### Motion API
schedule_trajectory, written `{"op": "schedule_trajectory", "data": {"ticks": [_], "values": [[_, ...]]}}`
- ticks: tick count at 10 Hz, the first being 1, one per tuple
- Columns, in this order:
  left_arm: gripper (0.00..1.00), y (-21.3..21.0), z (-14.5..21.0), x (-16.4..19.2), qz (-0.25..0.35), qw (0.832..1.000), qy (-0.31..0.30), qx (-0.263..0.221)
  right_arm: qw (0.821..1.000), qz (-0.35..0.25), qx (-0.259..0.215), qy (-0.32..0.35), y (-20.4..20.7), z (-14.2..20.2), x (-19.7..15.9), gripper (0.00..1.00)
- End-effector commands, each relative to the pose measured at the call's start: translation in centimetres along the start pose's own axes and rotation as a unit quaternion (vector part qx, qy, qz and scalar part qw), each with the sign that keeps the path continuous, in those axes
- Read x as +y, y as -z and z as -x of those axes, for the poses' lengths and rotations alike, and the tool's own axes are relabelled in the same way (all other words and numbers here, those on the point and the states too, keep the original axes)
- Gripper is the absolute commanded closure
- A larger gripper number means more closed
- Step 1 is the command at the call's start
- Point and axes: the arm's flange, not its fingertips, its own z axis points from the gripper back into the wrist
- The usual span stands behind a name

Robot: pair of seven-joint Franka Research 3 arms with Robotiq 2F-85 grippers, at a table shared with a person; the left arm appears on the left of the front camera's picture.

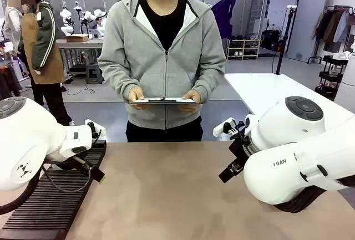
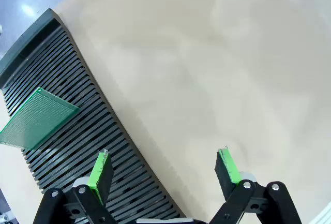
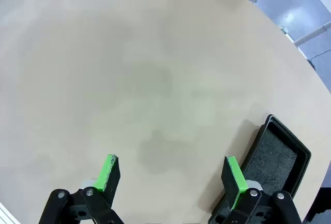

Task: Inspect the PCB.
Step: Pick up the Blank PCB and present it to the human.

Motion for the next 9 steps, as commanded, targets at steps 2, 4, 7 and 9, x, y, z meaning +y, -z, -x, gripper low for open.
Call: {"op": "schedule_trajectory", "data": {"ticks": [2,4,7,9], "values": [[0.0,0.0,-0.01,-0.03,0.0,1.0,0.0,0.0,1.0,0.0,0.0,0.0,0.0,0.0,0.0,0.0],[0.0,0.0,-0.01,-0.03,0.0,1.0,0.0,0.0,1.0,0.0,0.0,0.0,0.0,0.0,0.0,0.0],[0.0,0.0,-0.01,-0.03,0.0,1.0,0.0,0.0,1.0,0.0,0.0,0.0,0.0,0.0,0.0,0.0],[0.0,0.0,-0.01,-0.03,0.0,1.0,0.0,0.0,1.0,0.0,0.0,0.0,0.0,0.0,0.0,0.0]]}}
